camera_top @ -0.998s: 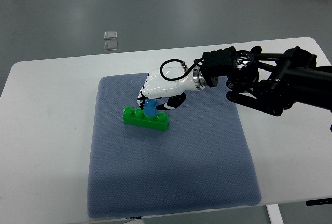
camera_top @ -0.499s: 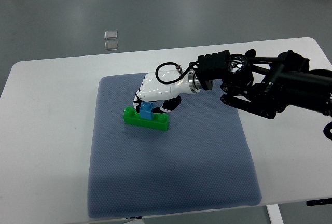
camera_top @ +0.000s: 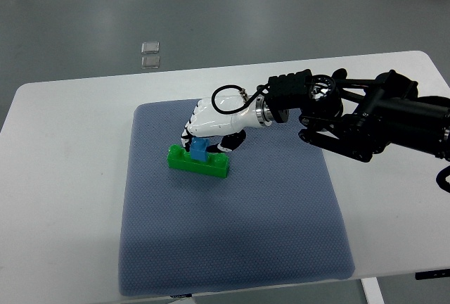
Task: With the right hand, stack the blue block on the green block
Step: 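Press the blue block onto the green block's studs, then open fingers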
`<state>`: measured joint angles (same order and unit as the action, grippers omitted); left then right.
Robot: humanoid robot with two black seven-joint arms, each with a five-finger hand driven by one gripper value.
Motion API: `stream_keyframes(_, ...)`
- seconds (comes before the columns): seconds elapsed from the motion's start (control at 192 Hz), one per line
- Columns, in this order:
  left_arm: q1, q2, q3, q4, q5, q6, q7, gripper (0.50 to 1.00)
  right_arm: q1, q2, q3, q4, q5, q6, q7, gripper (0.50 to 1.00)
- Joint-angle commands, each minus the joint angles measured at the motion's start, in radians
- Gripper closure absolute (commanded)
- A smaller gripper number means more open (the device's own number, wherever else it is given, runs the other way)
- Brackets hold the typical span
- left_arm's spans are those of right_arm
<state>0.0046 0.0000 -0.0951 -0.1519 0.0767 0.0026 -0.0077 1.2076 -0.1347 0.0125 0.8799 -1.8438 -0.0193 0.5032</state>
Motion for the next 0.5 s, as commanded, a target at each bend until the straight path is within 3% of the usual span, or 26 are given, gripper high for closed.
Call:
stream_keyframes(0.0,0.0,0.0,0.0,0.0,0.0,0.0,0.0,0.5,0.0,-0.003,-0.002,-0.001,0.0,-0.001,0.002,0.944)
stream_keyframes(0.494,0.0,0.0,0.0,0.0,0.0,-0.001,0.0,0.5,-0.003,-0.003,-0.003,-0.001,0.0,-0.001,0.002,0.944)
